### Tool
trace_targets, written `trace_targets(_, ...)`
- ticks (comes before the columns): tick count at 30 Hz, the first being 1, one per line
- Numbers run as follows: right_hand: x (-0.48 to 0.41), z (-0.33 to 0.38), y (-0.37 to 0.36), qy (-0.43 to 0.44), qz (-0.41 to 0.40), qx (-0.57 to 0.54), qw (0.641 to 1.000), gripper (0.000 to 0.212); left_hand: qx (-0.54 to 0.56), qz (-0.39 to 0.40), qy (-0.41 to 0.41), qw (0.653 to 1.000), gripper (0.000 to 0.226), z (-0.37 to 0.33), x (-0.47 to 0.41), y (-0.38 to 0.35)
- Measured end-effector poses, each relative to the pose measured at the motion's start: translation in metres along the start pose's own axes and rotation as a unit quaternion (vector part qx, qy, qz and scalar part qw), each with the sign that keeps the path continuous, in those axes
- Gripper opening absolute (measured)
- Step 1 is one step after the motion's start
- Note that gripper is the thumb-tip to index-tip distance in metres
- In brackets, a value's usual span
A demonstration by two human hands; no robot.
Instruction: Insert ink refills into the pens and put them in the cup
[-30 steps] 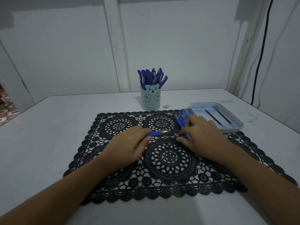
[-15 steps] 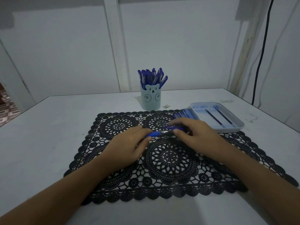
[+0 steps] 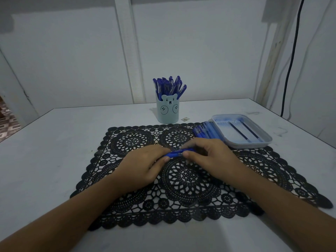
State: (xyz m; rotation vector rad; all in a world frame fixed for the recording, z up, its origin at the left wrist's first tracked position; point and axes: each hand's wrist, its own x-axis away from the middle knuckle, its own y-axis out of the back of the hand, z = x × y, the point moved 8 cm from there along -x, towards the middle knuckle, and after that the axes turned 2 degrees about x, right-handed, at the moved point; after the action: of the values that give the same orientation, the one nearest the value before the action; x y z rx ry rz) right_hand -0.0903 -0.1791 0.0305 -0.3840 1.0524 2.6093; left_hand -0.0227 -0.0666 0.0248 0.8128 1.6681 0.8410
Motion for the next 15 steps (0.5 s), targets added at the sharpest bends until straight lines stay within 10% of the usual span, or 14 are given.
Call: trace_targets(15, -0.003, 0.008, -0.003, 0.048, -0.044, 0.049, 0.997, 0.019, -0.016, -0.033, 0.033, 0.999, 0.042, 0.002, -0.003, 0.005)
